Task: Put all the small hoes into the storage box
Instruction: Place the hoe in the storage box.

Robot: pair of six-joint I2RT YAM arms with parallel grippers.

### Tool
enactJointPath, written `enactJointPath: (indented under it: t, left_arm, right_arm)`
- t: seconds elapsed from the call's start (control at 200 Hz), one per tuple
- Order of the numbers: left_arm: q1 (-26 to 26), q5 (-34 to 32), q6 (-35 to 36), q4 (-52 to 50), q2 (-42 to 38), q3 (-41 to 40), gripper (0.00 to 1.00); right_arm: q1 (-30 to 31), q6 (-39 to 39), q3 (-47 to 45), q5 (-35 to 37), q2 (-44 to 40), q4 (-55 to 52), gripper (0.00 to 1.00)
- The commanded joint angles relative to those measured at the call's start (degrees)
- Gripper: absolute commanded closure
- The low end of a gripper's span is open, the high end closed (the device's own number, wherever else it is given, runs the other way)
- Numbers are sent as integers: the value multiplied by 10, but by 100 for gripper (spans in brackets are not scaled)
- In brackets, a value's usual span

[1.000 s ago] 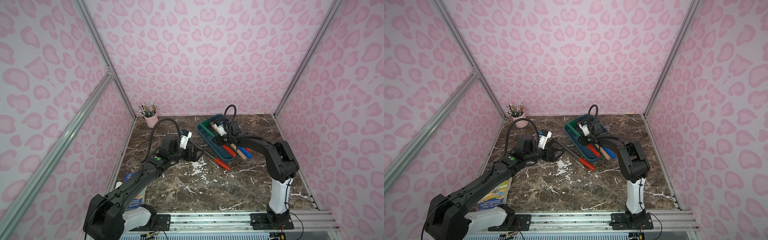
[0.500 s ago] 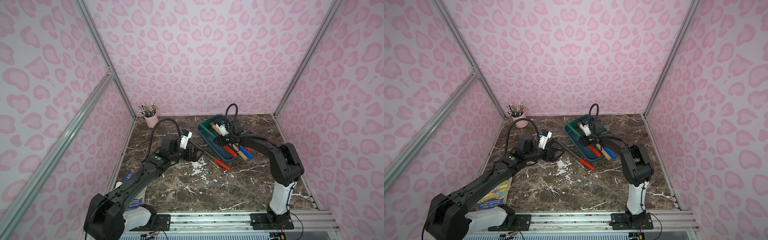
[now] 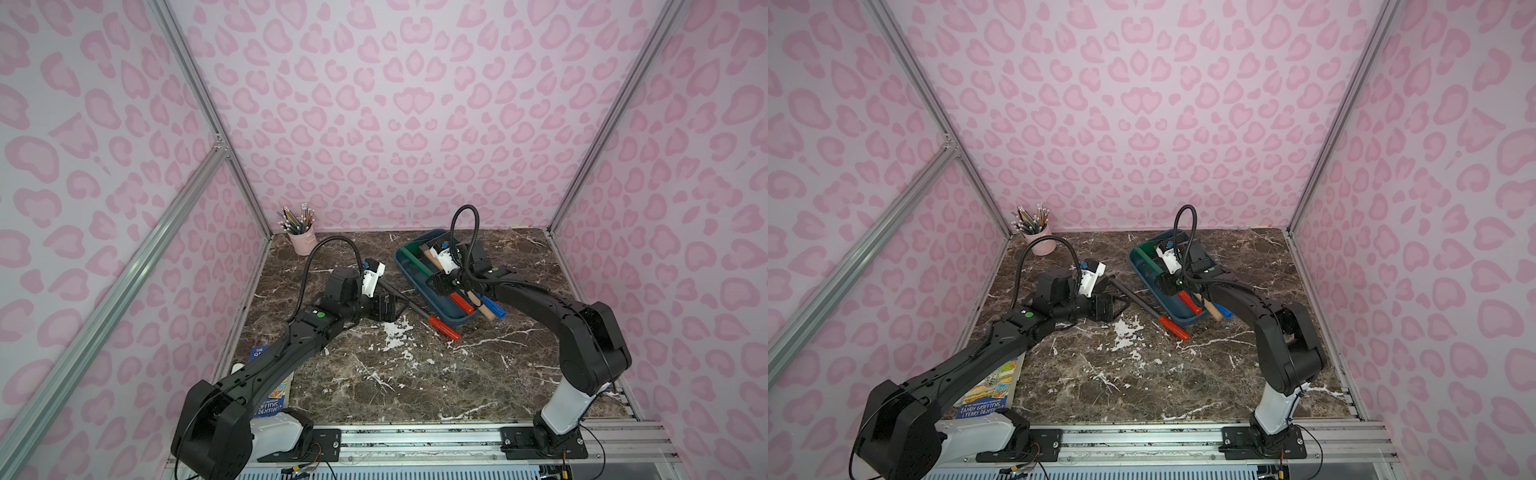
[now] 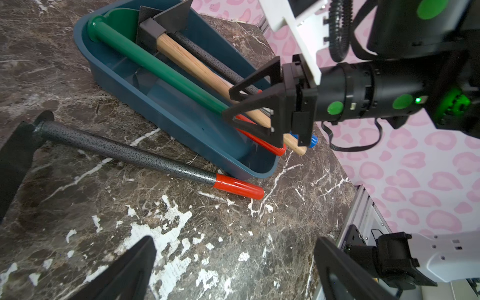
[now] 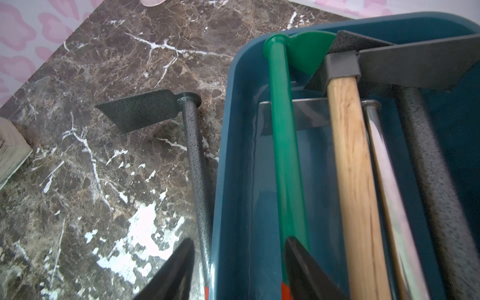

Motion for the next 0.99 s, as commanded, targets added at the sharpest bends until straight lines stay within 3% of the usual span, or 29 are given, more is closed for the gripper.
enactJointPath:
  t: [0.0, 0.465, 0.99]
  left_arm:
    - [1, -21, -14, 25, 6, 6, 1]
    - [0, -39, -29, 43, 33, 8, 1]
    - [0, -47, -17, 51, 23, -14, 2]
  right_arm:
    - [9, 3, -12, 10, -26, 8, 41]
    - [63, 32, -115, 17, -112, 42, 43]
    - [130, 32, -146, 86, -77, 23, 43]
